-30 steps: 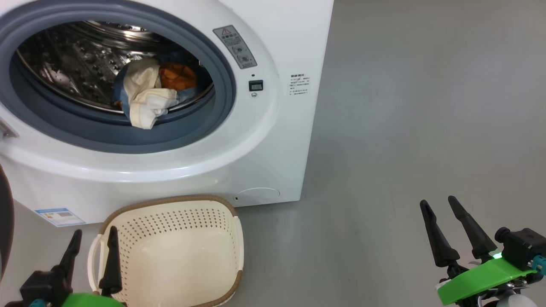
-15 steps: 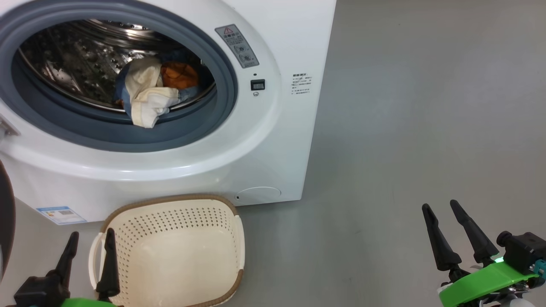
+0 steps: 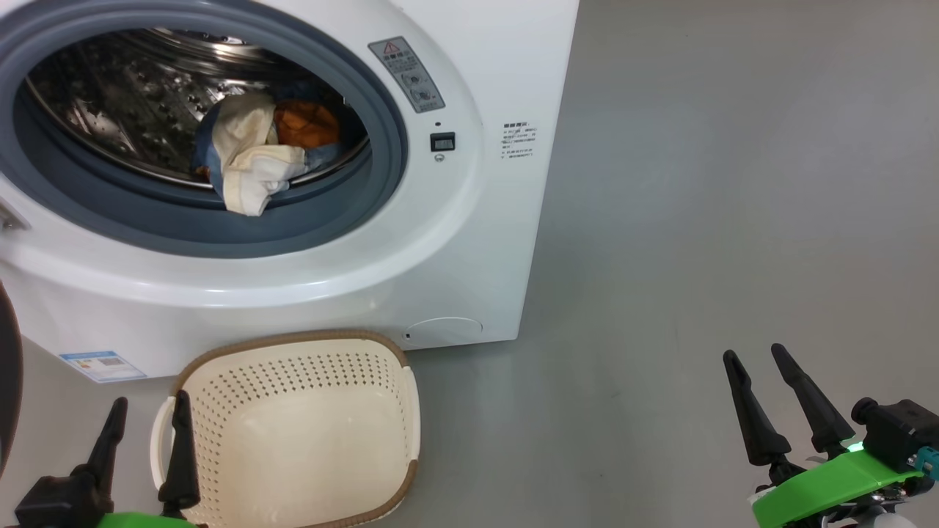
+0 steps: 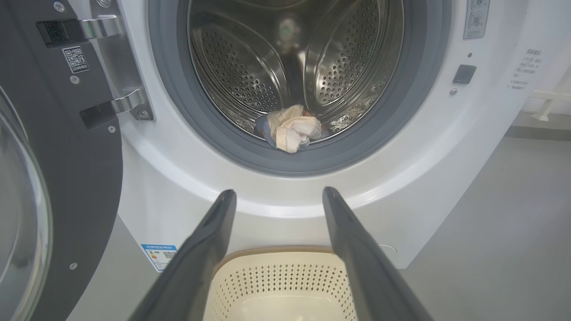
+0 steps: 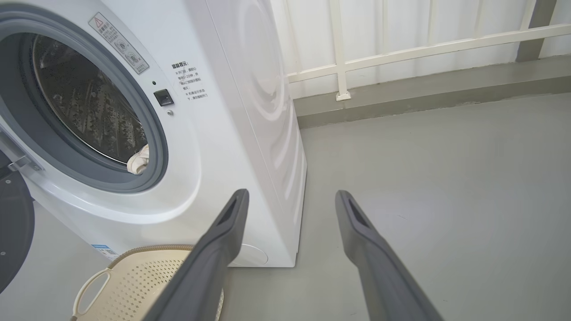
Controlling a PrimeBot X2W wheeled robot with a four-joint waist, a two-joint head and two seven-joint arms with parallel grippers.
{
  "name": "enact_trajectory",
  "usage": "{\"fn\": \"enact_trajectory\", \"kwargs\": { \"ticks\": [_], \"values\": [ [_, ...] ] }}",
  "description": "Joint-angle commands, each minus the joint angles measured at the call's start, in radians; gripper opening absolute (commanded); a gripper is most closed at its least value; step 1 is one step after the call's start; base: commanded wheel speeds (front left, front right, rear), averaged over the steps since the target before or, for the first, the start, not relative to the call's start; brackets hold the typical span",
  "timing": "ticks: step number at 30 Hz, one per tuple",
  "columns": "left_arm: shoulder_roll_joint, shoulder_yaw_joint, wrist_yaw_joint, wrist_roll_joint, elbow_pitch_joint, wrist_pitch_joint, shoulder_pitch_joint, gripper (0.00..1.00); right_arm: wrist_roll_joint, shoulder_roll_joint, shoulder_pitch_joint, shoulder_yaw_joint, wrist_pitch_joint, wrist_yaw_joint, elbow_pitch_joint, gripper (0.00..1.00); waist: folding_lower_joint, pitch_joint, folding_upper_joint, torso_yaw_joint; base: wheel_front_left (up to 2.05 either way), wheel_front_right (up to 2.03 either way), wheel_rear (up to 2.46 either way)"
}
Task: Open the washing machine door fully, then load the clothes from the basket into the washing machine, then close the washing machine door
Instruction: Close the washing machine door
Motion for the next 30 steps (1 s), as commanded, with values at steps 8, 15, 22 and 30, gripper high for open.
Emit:
{"fn": "enact_trajectory", "kwargs": {
  "ticks": [8, 15, 22, 30],
  "values": [
    [0.008, 0.042, -0.002, 0.011, -0.022, -0.006, -0.024, 1.00, -0.001, -0.014, -0.019, 0.014, -0.012, 0.002, -0.024, 1.00, 0.0000, 0.006, -0.0001, 0.002, -0.72, 0.72, 0.00],
    [0.008, 0.032, -0.002, -0.004, -0.036, -0.006, -0.020, 1.00, -0.002, -0.015, -0.020, 0.013, -0.012, 0.002, -0.024, 1.00, 0.0000, 0.004, -0.0001, 0.005, -1.47, 1.47, 0.00],
    [0.010, 0.025, -0.002, -0.001, -0.042, -0.006, -0.019, 1.00, 0.000, -0.017, -0.019, 0.014, -0.012, 0.002, -0.024, 1.00, 0.0000, -0.001, -0.0001, 0.009, -0.71, 0.71, 0.00],
    [0.003, 0.029, -0.002, -0.003, -0.045, -0.006, -0.019, 1.00, -0.003, -0.022, -0.015, 0.017, -0.012, 0.002, -0.024, 1.00, 0.0000, -0.010, -0.0001, 0.030, -0.02, 0.02, 0.00]
  ]
}}
